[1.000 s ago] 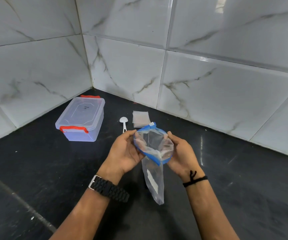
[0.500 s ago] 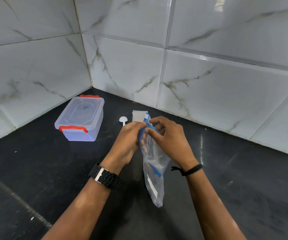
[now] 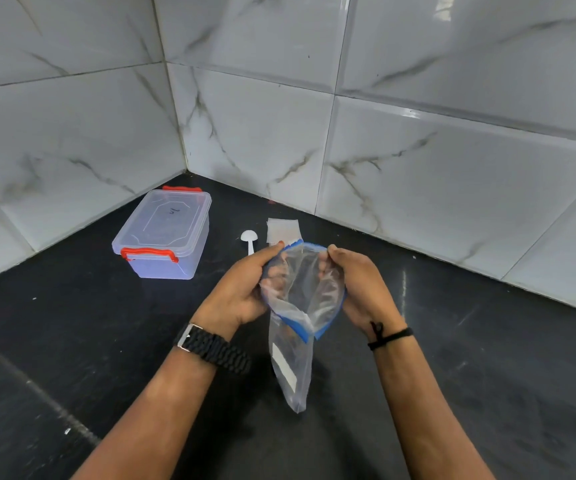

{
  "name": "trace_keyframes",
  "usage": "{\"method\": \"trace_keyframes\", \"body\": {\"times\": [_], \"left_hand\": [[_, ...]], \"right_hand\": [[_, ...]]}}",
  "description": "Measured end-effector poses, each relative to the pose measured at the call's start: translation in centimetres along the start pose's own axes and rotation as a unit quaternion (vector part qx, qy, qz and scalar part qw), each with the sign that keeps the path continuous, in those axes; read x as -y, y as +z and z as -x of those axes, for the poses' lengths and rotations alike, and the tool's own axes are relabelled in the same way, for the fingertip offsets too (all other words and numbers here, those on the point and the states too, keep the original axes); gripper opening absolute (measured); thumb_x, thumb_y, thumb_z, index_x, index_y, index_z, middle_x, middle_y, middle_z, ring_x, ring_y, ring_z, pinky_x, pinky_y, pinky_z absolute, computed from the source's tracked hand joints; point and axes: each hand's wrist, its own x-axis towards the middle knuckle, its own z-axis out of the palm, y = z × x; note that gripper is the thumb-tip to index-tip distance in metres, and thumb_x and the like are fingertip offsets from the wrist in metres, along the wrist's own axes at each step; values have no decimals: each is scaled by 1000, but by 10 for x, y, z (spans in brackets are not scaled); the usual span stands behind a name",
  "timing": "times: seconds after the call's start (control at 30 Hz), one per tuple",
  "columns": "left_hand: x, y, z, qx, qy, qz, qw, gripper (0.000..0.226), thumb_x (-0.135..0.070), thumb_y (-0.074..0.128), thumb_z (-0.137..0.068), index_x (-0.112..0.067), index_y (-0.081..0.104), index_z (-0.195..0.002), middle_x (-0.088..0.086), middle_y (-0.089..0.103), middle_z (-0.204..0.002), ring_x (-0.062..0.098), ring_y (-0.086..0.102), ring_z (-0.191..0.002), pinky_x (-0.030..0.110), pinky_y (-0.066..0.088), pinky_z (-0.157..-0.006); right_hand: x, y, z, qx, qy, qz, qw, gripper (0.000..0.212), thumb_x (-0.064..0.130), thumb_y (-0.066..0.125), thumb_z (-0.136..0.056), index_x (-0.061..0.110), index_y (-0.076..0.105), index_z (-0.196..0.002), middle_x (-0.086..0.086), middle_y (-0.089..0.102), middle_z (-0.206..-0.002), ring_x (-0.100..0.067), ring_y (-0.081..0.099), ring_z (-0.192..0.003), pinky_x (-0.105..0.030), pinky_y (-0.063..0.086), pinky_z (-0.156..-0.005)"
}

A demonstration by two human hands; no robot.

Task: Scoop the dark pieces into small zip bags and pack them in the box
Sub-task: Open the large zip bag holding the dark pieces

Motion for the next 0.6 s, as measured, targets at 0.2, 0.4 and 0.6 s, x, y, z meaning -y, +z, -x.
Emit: {"method": "trace_keyframes", "body": {"times": [0.2,0.4,0.6], "left_hand": [[6,7,5,8,-5,34,999,30,-27,50,-96,-15,51,-70,-6,36,-40,5,34,-30,14,31,-33],[8,14,19,31,-4,68,997,27,-28,45,-99,-11,54,-80,-3,50,-43,7,47,-33,14,39,-36],[19,11,23,-147,226,-201,942,29,-34,61,-91,-9,51,-105,4,61,-92,12,61,-79,19,51,-64]], "right_hand": [[-6,3,1,-13,-27,59,998,33,17,47,-99,9,61,-70,-2,57,-60,-10,51,-55,-25,45,-64],[-8,6,6,-5,14,2,1000,34,18,47,-99,10,65,-71,-3,63,-63,-16,58,-62,-32,51,-69],[-7,7,23,-160,-173,320,918,22,34,65,-87,20,52,-99,2,56,-91,-8,52,-75,-11,43,-63]]}}
